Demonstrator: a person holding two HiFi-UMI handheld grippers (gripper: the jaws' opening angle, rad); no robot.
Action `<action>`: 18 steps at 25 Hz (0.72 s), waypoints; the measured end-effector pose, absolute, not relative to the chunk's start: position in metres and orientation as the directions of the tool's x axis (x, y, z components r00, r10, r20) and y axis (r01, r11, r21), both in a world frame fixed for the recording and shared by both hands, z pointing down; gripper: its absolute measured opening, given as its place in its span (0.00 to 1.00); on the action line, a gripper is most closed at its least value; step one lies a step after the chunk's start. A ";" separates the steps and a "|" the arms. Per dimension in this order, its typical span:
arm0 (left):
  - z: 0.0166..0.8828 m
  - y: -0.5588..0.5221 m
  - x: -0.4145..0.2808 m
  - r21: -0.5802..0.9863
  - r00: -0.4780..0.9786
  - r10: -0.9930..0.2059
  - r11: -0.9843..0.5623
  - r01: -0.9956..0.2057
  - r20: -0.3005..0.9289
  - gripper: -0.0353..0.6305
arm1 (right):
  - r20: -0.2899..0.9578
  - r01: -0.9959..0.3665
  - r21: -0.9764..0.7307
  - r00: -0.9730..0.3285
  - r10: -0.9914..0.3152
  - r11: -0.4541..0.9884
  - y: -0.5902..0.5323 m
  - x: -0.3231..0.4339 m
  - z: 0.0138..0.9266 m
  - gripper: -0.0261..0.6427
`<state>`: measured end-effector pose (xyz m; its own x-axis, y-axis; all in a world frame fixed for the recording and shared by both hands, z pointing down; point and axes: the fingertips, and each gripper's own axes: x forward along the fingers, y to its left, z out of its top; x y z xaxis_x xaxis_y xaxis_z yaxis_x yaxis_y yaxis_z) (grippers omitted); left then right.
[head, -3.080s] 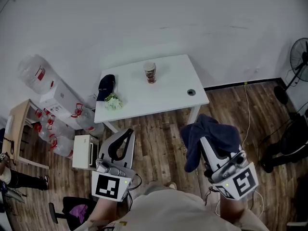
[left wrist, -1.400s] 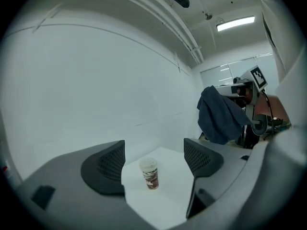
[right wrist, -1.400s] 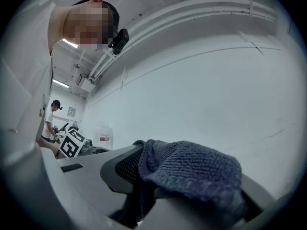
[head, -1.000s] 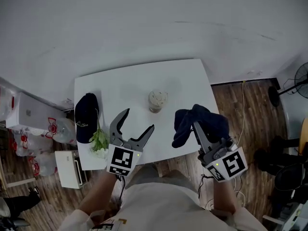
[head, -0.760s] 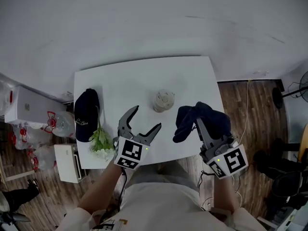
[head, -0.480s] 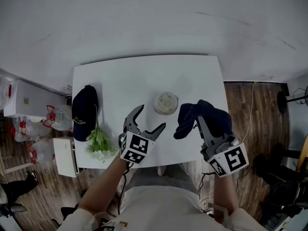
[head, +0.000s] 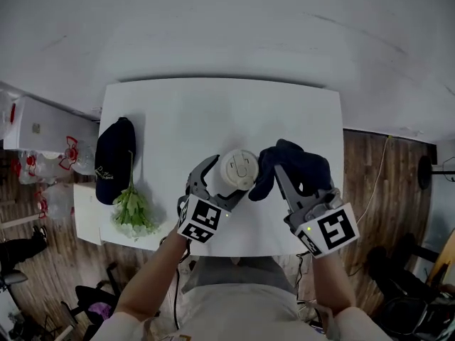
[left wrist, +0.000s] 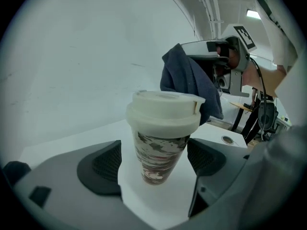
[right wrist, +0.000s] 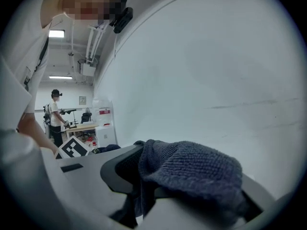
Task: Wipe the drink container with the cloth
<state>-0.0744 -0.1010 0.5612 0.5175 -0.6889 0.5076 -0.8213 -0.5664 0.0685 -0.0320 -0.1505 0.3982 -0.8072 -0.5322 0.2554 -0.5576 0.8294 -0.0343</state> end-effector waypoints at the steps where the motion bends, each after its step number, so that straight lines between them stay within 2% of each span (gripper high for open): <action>1: 0.562 -0.103 -0.074 0.064 0.516 -0.690 -0.567 -0.821 0.508 0.68 | 0.265 -0.538 -0.031 -0.817 -0.512 0.842 -0.153 -0.038 0.403 0.16; 9: 0.565 -0.108 -0.064 -0.013 0.506 -0.701 -0.591 -0.807 0.503 0.66 | 0.360 -0.326 -0.049 -0.887 -0.288 0.944 -0.144 -0.091 0.441 0.16; 14: 0.566 -0.107 -0.064 -0.022 0.501 -0.701 -0.592 -0.806 0.507 0.64 | 0.488 -0.235 0.097 -0.835 -0.252 0.967 -0.133 -0.108 0.456 0.16; 18: 0.567 -0.107 -0.065 -0.014 0.493 -0.696 -0.585 -0.811 0.523 0.64 | 0.567 -0.192 0.119 -0.792 -0.226 0.974 -0.122 -0.118 0.461 0.15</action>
<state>-0.0654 -0.1075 0.5670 0.4926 -0.6957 0.5228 -0.8109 -0.5850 -0.0144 -0.1183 -0.1218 0.4609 -0.7918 -0.2258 0.5675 -0.1921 0.9741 0.1194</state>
